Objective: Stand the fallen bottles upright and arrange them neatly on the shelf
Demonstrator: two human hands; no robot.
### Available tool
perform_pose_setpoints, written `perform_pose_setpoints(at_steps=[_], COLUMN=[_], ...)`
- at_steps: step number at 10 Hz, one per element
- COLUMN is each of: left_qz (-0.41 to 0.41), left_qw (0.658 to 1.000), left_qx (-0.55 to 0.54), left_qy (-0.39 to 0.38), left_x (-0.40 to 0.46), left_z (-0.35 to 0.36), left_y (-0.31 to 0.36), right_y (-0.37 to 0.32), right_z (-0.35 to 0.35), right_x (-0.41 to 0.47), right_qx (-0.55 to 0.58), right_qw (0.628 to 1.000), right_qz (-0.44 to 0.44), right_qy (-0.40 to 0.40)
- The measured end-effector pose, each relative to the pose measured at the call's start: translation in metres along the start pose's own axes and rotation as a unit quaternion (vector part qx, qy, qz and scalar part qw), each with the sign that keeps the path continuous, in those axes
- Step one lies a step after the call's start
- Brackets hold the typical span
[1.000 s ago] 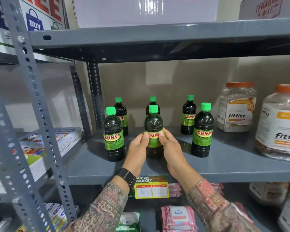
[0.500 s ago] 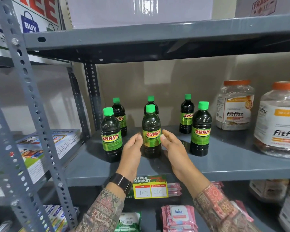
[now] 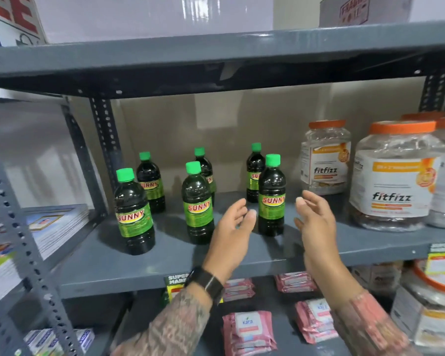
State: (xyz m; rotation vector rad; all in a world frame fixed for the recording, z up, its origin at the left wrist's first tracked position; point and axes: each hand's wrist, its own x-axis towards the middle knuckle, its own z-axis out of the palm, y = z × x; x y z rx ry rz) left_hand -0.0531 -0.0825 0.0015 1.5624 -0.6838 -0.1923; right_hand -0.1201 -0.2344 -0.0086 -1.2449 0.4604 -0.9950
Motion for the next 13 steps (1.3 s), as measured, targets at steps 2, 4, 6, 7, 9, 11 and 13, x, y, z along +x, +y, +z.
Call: perform_pose_setpoints(at_steps=[2,4,6,7,9,11,13], left_qz=[-0.105,-0.1,-0.091,-0.092,-0.099,-0.107,-0.119], left_qw=[0.977,0.982,0.985,0.986,0.985,0.986,0.993], left_qx=[-0.182,-0.163,-0.148,-0.139,-0.132,-0.117,-0.005], left_qy=[-0.027,0.007,0.012,0.02,0.04,0.053,-0.016], left_x=[0.052,0.05,0.04,0.034,0.028,0.028,0.0], left_z=[0.036,0.05,0.065,0.066,0.067,0.07,0.04], left_y=[-0.008,-0.005,0.0,0.003,0.004,0.007,0.01], right_y=[0.012,0.004,0.001,0.001,-0.002,-0.005,-0.009], right_z=[0.007,0.0,-0.013,-0.014,-0.012,-0.013,-0.023], right_x=[0.037,0.041,0.044,0.043,0.035,0.029,0.008], right_qx=[-0.011,-0.035,-0.041,-0.041,-0.022,-0.025,-0.072], right_qw=[0.987,0.981,0.978,0.977,0.976,0.977,0.979], right_qz=[0.109,0.102,0.1,0.103,0.107,0.1,0.1], right_qy=[-0.12,-0.161,-0.177,-0.182,-0.191,-0.187,-0.163])
